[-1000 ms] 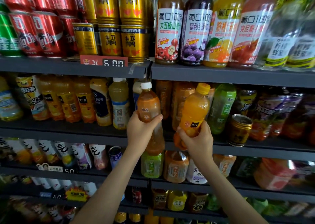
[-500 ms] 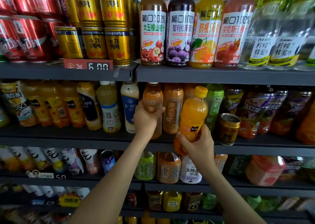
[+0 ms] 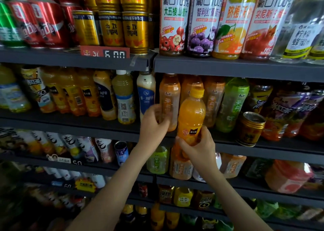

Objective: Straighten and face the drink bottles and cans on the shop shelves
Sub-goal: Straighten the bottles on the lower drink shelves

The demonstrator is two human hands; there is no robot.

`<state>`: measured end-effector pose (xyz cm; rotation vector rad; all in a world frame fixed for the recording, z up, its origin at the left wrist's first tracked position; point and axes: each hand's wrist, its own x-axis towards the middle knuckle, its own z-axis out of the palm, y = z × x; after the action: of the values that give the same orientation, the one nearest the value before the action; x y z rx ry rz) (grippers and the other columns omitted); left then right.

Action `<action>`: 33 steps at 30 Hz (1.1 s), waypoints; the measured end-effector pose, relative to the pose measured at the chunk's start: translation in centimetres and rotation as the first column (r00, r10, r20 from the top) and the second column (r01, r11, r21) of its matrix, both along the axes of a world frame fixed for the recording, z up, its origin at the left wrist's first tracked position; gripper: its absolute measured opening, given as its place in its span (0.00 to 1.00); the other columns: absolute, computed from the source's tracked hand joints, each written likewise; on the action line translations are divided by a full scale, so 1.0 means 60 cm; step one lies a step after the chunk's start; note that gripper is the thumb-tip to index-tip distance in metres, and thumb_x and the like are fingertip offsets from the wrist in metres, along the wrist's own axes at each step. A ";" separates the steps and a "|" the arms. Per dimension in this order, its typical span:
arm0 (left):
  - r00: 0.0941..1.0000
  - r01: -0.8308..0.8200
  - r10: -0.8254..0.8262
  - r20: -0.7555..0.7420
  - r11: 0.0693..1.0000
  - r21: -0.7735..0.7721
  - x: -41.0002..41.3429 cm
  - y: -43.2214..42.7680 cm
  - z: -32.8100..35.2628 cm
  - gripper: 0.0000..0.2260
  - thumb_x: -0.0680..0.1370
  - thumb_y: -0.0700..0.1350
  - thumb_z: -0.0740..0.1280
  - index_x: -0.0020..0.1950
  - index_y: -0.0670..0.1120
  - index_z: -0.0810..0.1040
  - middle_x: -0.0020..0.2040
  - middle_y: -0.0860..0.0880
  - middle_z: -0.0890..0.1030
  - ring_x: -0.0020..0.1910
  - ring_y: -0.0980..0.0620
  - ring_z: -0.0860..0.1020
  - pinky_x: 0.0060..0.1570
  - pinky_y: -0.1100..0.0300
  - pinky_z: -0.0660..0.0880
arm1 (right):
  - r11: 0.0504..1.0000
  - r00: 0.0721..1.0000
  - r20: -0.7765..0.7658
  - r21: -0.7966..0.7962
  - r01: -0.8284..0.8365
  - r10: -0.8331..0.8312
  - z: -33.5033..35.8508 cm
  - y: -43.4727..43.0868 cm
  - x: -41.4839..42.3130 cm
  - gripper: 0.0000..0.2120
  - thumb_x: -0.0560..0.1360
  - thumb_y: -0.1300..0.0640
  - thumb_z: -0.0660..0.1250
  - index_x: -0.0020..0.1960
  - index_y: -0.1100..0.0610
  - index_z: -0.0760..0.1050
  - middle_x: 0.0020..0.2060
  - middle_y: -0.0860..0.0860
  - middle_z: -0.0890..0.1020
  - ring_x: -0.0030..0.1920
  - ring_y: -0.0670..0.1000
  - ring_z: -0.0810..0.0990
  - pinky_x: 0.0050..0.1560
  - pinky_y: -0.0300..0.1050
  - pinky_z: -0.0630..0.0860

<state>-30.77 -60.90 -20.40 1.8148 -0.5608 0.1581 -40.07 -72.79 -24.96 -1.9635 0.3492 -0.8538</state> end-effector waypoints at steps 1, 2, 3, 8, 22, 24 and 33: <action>0.992 0.108 -0.109 -0.060 0.994 -0.029 -0.015 0.019 0.007 0.16 0.76 0.52 0.69 0.61 0.49 0.74 0.54 0.55 0.78 0.55 0.61 0.77 0.49 0.72 0.72 | 1.000 1.000 0.001 0.006 -0.028 0.028 -0.001 0.009 0.004 0.26 0.65 0.43 0.75 0.56 0.52 0.70 0.48 0.46 0.76 0.48 0.43 0.76 0.44 0.42 0.75; 0.971 0.208 -0.212 -0.114 0.977 -0.051 -0.030 0.035 0.011 0.16 0.74 0.54 0.68 0.59 0.51 0.75 0.53 0.56 0.79 0.53 0.63 0.77 0.48 0.72 0.72 | 0.998 0.998 0.000 0.010 -0.057 0.057 -0.002 0.018 0.008 0.27 0.63 0.40 0.73 0.56 0.52 0.70 0.48 0.46 0.76 0.48 0.44 0.76 0.45 0.43 0.76; 0.948 0.272 -0.277 -0.155 0.961 -0.051 -0.042 0.049 0.012 0.18 0.72 0.55 0.69 0.59 0.53 0.74 0.53 0.57 0.80 0.52 0.65 0.78 0.48 0.71 0.73 | 0.996 0.996 0.004 0.014 -0.093 0.093 -0.004 0.028 0.012 0.27 0.63 0.39 0.71 0.56 0.51 0.70 0.48 0.46 0.76 0.48 0.44 0.77 0.45 0.45 0.77; 0.985 0.068 -0.061 -0.164 0.997 0.039 -0.062 0.099 -0.004 0.23 0.69 0.51 0.76 0.60 0.55 0.72 0.52 0.58 0.80 0.51 0.62 0.79 0.52 0.66 0.76 | 0.969 0.968 0.025 -0.027 -0.247 0.248 -0.008 0.087 0.037 0.25 0.65 0.44 0.73 0.57 0.54 0.71 0.48 0.49 0.77 0.47 0.45 0.78 0.43 0.44 0.75; 0.921 -0.330 0.291 -0.258 0.936 -0.124 -0.015 0.409 -0.004 0.20 0.66 0.44 0.79 0.56 0.45 0.81 0.48 0.50 0.85 0.51 0.50 0.82 0.52 0.56 0.78 | 0.693 0.693 -0.045 -0.003 -0.721 0.720 0.027 0.356 0.154 0.16 0.70 0.45 0.72 0.55 0.45 0.73 0.47 0.44 0.80 0.46 0.39 0.78 0.41 0.30 0.72; 0.917 -0.341 0.298 -0.264 0.931 -0.131 0.001 0.464 -0.003 0.20 0.68 0.42 0.77 0.59 0.45 0.80 0.49 0.51 0.85 0.51 0.53 0.82 0.53 0.55 0.79 | 0.699 0.700 -0.017 -0.029 -0.714 0.714 0.027 0.414 0.175 0.15 0.70 0.46 0.72 0.54 0.47 0.74 0.46 0.45 0.80 0.45 0.40 0.78 0.40 0.34 0.74; 0.922 -0.353 0.344 -0.176 0.936 -0.021 0.123 0.701 -0.012 0.18 0.65 0.52 0.76 0.53 0.58 0.78 0.46 0.58 0.84 0.48 0.59 0.81 0.53 0.53 0.78 | 0.758 0.758 -0.009 0.013 -0.653 0.653 0.020 0.669 0.281 0.13 0.70 0.48 0.71 0.51 0.54 0.78 0.41 0.48 0.82 0.40 0.42 0.79 0.38 0.39 0.75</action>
<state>-23.39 -18.87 -21.09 1.8429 -0.1071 0.2537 -23.22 -32.63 -23.76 -1.8844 -0.3309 -0.3712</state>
